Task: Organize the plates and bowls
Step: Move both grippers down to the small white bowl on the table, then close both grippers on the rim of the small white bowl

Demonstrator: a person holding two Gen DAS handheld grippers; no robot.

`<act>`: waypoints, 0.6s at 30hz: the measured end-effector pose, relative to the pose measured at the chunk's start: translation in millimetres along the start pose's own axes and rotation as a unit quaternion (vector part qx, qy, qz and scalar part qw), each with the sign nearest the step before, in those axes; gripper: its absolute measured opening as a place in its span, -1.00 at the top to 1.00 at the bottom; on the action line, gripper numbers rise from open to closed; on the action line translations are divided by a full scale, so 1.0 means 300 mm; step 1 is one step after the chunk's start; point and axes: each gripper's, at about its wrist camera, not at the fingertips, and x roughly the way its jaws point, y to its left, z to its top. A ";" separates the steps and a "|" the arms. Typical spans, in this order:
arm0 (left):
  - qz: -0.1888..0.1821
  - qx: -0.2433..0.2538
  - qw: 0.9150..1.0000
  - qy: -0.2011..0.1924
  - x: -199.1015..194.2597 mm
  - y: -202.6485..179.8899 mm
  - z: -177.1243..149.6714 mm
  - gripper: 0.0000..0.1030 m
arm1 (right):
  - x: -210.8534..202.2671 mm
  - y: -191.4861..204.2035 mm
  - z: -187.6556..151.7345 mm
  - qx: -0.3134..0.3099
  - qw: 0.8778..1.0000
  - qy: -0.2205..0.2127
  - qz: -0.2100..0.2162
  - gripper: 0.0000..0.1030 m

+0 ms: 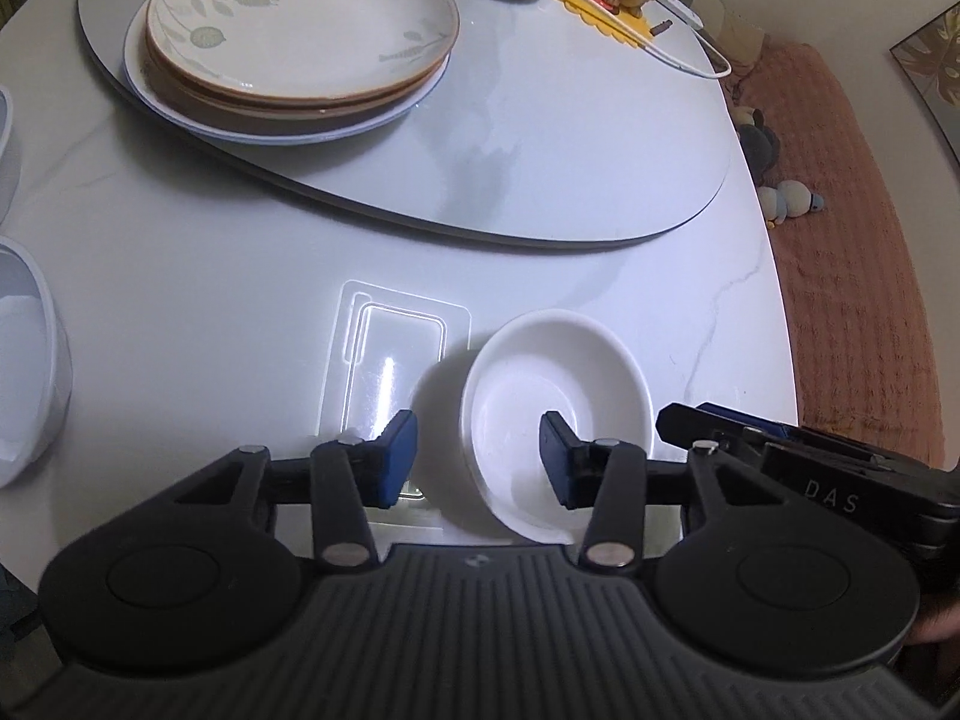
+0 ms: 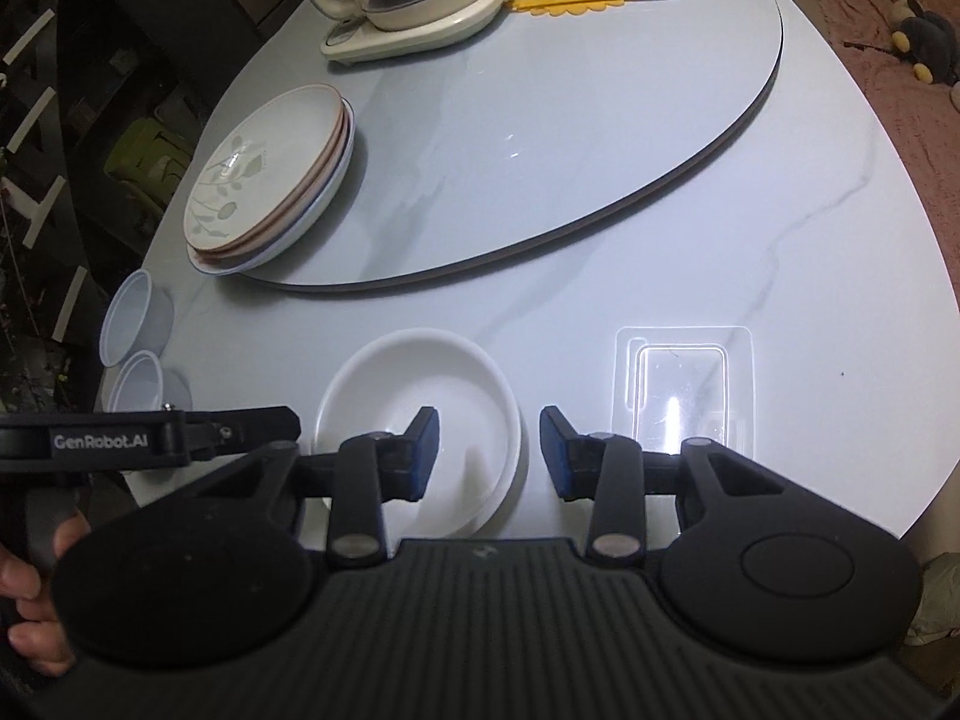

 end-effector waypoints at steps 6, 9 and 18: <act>-0.010 0.004 1.000 0.004 0.078 0.013 -0.004 0.49 | 0.072 -0.021 -0.011 0.012 1.000 0.003 -0.007 0.42; -0.016 0.011 1.000 -0.003 0.093 0.009 -0.002 0.61 | 0.092 -0.032 -0.020 0.024 1.000 0.001 -0.002 0.55; -0.013 0.021 1.000 -0.009 0.067 0.000 -0.010 0.73 | 0.087 -0.047 -0.026 0.036 0.999 -0.005 0.011 0.73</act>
